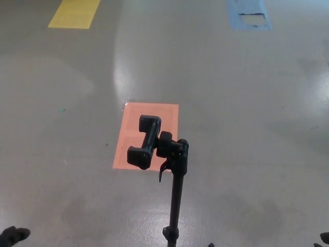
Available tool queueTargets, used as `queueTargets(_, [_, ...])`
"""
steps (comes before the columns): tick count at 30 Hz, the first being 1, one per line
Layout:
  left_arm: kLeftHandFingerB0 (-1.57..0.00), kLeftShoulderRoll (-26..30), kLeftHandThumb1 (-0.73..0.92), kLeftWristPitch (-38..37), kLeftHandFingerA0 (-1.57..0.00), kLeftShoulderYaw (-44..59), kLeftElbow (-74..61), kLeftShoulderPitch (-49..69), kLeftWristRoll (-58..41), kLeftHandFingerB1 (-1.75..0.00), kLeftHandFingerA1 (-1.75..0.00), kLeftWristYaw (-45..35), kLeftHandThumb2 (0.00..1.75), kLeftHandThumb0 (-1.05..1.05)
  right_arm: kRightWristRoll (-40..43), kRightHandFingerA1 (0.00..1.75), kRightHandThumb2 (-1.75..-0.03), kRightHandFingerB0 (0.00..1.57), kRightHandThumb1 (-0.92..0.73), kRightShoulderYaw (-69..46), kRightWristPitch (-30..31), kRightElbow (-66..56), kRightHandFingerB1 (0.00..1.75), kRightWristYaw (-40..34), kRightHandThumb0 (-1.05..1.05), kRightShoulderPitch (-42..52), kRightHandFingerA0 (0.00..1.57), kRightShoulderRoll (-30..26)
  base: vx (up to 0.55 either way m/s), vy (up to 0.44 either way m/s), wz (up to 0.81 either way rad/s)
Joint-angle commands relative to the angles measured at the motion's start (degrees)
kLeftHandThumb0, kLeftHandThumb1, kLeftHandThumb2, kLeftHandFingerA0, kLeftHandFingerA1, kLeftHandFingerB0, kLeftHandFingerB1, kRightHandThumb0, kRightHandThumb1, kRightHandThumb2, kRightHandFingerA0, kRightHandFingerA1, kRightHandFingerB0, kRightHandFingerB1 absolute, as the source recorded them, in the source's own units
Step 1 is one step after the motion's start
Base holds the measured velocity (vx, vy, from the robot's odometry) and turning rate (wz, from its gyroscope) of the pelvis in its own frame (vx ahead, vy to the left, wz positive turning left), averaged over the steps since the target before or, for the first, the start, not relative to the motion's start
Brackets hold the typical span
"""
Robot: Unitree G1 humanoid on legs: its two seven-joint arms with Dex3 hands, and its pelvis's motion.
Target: The robot uses its left hand to grab the top of a phone stand kept on the floor and tilt it upwards to adjust its angle
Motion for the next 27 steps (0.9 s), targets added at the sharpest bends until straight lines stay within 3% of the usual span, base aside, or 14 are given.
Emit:
queueTargets(1, [0.00, 1.0, 0.57, -3.6, 0.00, -0.4, 2.3, -0.7, 0.0, -0.47, -0.48, -2.4, 1.09, -0.33, -0.7, 0.39, -0.66, 0.21, -0.83, 0.1, -4.7, 2.6, 0.30, 0.6, -0.81, -0.6, 0.23, -1.4, 0.00, 0.000, 0.00])
queueTargets(6, [0.00, 0.6, 0.55, -8.2, 0.00, 0.4, 1.6, 0.1, -0.6, -0.47, -0.47, 0.2, 1.06, -0.33, -0.4, 0.38, -0.66, 0.18, -0.84, -0.3, -5.7, 3.5, 0.30, -0.3, -0.83, -0.6, 0.22, -1.1, 0.00, 0.000, 0.00])
queueTargets(7, [-0.01, 0.6, 0.60, -9.8, -0.08, -0.3, 0.5, 0.2, 0.3, -0.31, -0.43, 1.3, 0.92, -0.66, -0.5, 0.37, -0.66, 0.17, -0.84, -0.4, -6.1, 3.5, 0.29, -0.4, -0.83, -0.4, 0.21, -1.2, 0.00, 0.000, 0.00])
queueTargets(14, [0.00, 2.1, 0.61, -18.3, -0.08, -3.8, -12.0, 0.5, 4.2, -0.22, -0.43, 5.2, 0.96, -0.75, 0.0, 0.38, -0.66, 0.17, -0.85, -1.0, -7.5, 3.5, 0.29, -0.4, -0.83, -0.3, 0.21, -1.0, 0.00, 0.000, 0.00])
queueTargets(15, [0.00, 2.4, 0.62, -18.9, -0.07, -3.9, -14.7, 0.4, 4.1, -0.19, -0.42, 4.8, 0.96, -0.76, -0.1, 0.49, -1.02, 0.09, -0.67, -1.0, -7.5, 3.6, 0.42, -0.5, -0.82, -0.5, 0.15, -1.2, 0.00, 0.000, 0.00])
queueTargets(17, [0.00, 3.7, 0.66, -21.0, -0.12, -4.4, -20.7, 0.2, 5.3, -0.13, -0.37, 4.7, 0.96, -0.77, -0.2, 0.48, -1.02, 0.09, -0.67, -0.9, -7.3, 3.5, 0.42, -0.4, -0.83, -0.7, 0.14, -1.4, 0.00, 0.000, 0.00])
queueTargets(18, [0.00, 4.5, 0.81, -21.8, -0.16, -4.8, -23.5, 0.1, 6.4, -0.06, -0.31, 5.0, 0.69, -0.71, -0.2, 0.48, -1.02, 0.09, -0.67, -0.9, -7.3, 3.5, 0.42, -0.3, -0.83, -0.6, 0.14, -1.5, 0.00, 0.000, 0.00])
queueTargets(19, [0.00, 5.2, 0.81, -22.3, -0.16, -5.2, -26.3, 0.2, 7.4, -0.06, -0.31, 5.2, 0.69, -0.71, -0.2, 0.48, -1.02, 0.09, -0.67, -0.9, -7.2, 3.5, 0.42, -0.2, -0.83, -0.5, 0.14, -1.7, 0.00, 0.000, 0.00])
queueTargets(20, [0.00, 6.0, 0.84, -22.3, -0.18, -5.1, -29.9, 0.0, 8.1, -0.09, -0.29, 4.7, 0.67, -0.76, -0.2, 0.38, -0.67, 0.16, -0.85, -0.9, -7.2, 3.6, 0.29, -0.1, -0.83, -0.5, 0.20, -1.7, 0.00, 0.000, 0.00])
queueTargets(21, [0.00, 6.6, 0.84, -22.2, -0.18, -5.0, -32.5, -0.1, 8.4, -0.09, -0.29, 4.3, 0.67, -0.76, -0.2, 0.38, -0.67, 0.16, -0.85, -0.9, -7.2, 3.6, 0.29, -0.1, -0.83, -0.5, 0.20, -1.8, 0.00, 0.000, 0.00])
queueTargets(22, [0.00, 7.6, 0.69, -22.9, -0.16, -4.6, -36.8, -0.3, 8.2, -0.13, -0.44, 3.0, 1.00, -0.83, -0.2, 0.37, -0.66, 0.17, -0.84, -0.9, -7.1, 3.6, 0.29, 0.1, -0.84, -0.4, 0.20, -1.9, 0.00, 0.000, 0.00])
queueTargets(27, [0.00, 9.7, 0.67, -23.4, -0.14, -3.8, -45.7, -0.1, 7.2, -0.14, -0.40, -0.1, 0.99, -0.83, -0.5, 0.38, -0.67, 0.17, -0.84, -0.6, -7.0, 3.7, 0.29, 0.3, -0.83, -0.5, 0.19, -2.3, 0.00, 0.000, 0.00])
